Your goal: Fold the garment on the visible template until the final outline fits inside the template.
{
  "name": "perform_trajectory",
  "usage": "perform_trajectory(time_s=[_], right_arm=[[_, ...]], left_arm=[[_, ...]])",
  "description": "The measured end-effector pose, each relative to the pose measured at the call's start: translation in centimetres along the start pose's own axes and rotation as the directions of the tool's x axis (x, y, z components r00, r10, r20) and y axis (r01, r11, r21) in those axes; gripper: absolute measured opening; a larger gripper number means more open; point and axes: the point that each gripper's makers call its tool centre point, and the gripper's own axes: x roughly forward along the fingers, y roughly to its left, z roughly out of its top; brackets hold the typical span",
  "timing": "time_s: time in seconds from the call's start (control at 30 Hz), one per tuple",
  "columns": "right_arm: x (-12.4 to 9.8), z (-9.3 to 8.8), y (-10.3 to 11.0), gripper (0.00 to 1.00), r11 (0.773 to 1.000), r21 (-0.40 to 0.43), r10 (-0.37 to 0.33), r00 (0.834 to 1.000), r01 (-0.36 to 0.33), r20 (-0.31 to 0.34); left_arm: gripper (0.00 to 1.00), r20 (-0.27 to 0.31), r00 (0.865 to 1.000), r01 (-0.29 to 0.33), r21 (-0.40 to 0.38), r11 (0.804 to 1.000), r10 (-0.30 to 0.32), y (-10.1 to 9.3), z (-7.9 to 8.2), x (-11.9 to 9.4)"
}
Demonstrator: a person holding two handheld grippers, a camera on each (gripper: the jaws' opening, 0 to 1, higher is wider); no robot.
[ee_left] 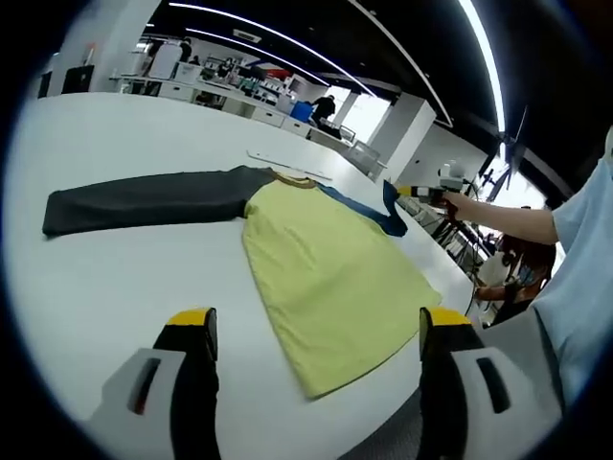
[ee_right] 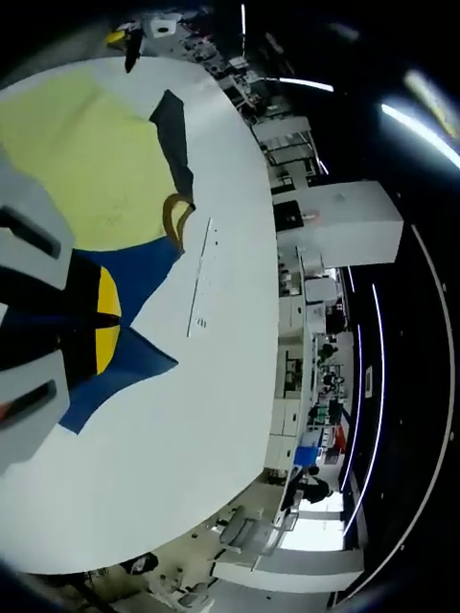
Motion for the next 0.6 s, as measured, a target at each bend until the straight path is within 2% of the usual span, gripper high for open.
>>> perform_trajectory(time_s=[0.1, 0.33, 0.6], right_arm=[[1.5, 0.6, 2.4, 0.00, 0.998, -0.048, 0.043, 0.999, -0.043, -0.007], [4.5, 1.9, 7.9, 0.00, 0.991, -0.037, 0.126, 0.992, -0.125, 0.001], [7.0, 3.1, 15.0, 0.00, 0.970, -0.038, 0.242, 0.970, -0.241, 0.005]], left_arm=[[0.83, 0.015, 1.000, 0.002, -0.002, 1.000, -0.002, 0.0, 0.4, -0.1], [0.80, 0.066, 0.998, -0.008, -0.001, 1.000, 0.008, 0.2, 1.5, -0.5], [0.80, 0.077, 0.997, -0.004, 0.017, 1.000, 0.003, 0.1, 1.7, -0.6]])
